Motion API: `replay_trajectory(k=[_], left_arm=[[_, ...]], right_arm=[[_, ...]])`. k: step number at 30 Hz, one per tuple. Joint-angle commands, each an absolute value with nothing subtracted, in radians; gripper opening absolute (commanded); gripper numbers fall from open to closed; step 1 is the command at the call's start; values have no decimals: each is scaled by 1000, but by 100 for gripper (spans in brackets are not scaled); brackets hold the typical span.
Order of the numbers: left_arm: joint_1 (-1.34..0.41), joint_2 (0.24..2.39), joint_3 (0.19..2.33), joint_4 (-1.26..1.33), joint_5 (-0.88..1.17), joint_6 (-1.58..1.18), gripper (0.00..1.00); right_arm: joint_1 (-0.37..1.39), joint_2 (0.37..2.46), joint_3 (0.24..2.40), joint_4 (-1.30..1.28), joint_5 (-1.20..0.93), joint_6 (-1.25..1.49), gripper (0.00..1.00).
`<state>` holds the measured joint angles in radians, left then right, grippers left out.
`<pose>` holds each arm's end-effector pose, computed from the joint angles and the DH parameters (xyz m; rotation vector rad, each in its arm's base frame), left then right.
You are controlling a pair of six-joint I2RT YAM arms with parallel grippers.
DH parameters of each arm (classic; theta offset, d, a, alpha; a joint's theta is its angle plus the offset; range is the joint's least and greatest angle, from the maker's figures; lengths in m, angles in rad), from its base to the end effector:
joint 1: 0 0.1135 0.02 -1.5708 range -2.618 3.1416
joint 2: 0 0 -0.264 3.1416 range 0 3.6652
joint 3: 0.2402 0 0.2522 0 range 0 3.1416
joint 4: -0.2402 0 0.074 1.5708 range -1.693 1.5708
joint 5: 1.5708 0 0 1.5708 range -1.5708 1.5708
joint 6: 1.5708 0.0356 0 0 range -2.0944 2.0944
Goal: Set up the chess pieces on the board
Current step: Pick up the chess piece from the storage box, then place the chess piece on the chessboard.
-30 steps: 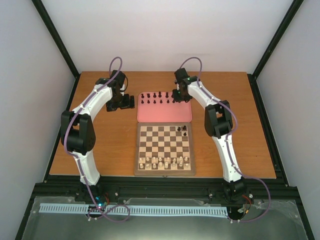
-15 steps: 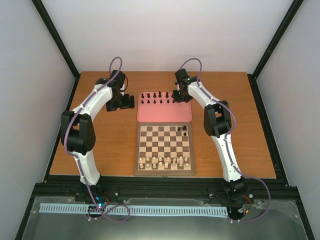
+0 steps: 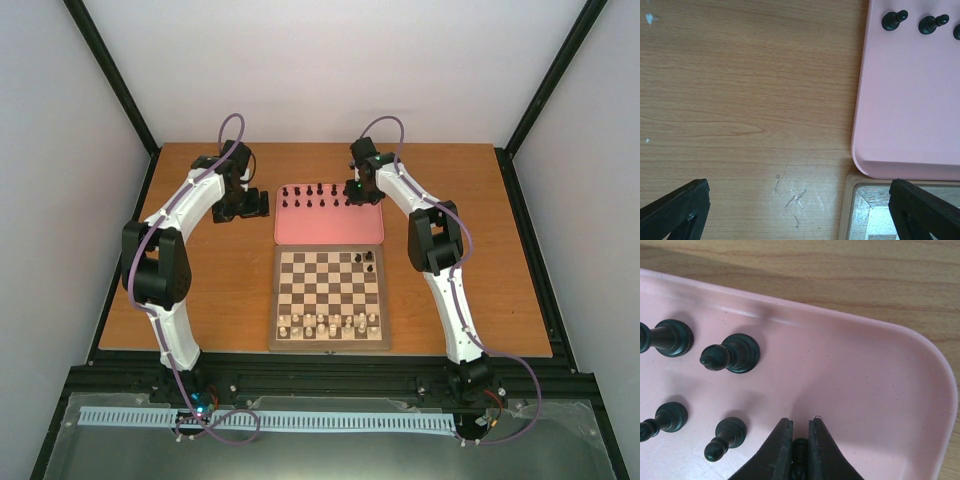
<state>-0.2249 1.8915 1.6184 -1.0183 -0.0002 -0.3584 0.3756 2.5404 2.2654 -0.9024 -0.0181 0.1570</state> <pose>0.3758 -0.0860 0.2504 -0.1916 2.8653 -0.1158 0.4945 0.1957 0.1528 -0.3062 2.7448 0.1689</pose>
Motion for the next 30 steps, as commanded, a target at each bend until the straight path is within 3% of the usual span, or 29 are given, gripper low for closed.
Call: replay_trajectory(k=[1,11,20,30], left_arm=[[-225,1887,1652,-1027,-5,-347,100],[-225,1873,1643,-1021,0,-348,100],[-225,1859,1639,-1017,2,-349,100],[-225,1853,1631,-1009,11,-351,100]], right_arm=[[371,2478,2267,-917,-15,147,8],[414,2155,1994,-876,-35,138,8],[584,1766,1412,-722,-59,186,8],[614,1638,1143,-620,-107,208,9]])
